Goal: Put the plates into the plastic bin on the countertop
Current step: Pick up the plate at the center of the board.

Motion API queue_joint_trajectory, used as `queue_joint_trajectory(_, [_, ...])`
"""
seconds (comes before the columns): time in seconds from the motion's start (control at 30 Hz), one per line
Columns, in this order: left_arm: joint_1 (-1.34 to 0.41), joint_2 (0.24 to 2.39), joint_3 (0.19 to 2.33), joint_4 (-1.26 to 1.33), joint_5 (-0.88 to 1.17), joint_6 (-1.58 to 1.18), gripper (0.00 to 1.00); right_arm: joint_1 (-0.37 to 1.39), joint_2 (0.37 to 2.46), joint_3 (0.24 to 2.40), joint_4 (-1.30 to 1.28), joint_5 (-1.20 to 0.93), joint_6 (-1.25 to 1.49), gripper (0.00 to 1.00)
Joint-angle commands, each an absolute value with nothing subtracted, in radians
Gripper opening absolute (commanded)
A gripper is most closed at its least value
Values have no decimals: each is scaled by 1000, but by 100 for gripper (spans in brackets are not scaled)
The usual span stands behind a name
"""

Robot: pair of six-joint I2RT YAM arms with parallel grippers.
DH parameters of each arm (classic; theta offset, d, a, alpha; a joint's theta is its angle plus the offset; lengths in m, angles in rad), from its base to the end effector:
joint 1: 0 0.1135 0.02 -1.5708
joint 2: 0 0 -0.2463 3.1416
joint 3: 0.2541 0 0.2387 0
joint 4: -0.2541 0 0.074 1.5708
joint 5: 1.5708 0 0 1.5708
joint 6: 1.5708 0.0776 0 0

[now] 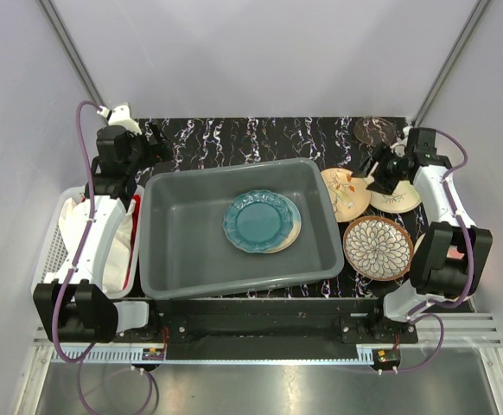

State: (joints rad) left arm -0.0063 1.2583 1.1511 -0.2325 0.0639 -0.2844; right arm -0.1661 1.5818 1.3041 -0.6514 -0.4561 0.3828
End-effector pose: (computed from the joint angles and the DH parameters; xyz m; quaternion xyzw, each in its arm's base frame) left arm 0.3232 -0.0070 0.3323 -0.0948 0.8107 -0.1094 0.5672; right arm 0.3482 -0.0237 0.2391 0.1819 0.9091 0.2465 0.2822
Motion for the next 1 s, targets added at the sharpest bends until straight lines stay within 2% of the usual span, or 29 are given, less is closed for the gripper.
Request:
queue_joint_trajectory(0.0, [0,1255,1193,-198,58,-259,99,-213,1597,1270,-634,-408,324,70])
queue_joint_trajectory(0.43, [-2,1259,1215,-206,51,-253,99,-258,1844,1318,-578,-351,328,70])
queue_joint_trajectory(0.97, [-2,1262,1224,-215,41,-244,99,-258,1948,1216,-431,-448,393,68])
